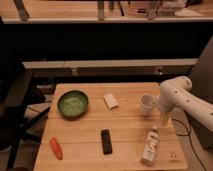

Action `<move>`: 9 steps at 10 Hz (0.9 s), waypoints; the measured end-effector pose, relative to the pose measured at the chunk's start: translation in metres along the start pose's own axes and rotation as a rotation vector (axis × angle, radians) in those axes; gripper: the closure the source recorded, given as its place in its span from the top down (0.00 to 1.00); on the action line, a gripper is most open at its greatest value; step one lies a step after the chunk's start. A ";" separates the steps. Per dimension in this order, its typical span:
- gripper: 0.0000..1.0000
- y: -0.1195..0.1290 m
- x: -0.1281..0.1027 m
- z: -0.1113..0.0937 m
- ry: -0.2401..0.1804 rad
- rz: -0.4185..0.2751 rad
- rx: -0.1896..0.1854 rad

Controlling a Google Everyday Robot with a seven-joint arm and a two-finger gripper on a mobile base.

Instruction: Pick up the ceramic cup

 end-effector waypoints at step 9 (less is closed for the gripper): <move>0.80 0.002 0.002 0.003 0.001 -0.021 -0.004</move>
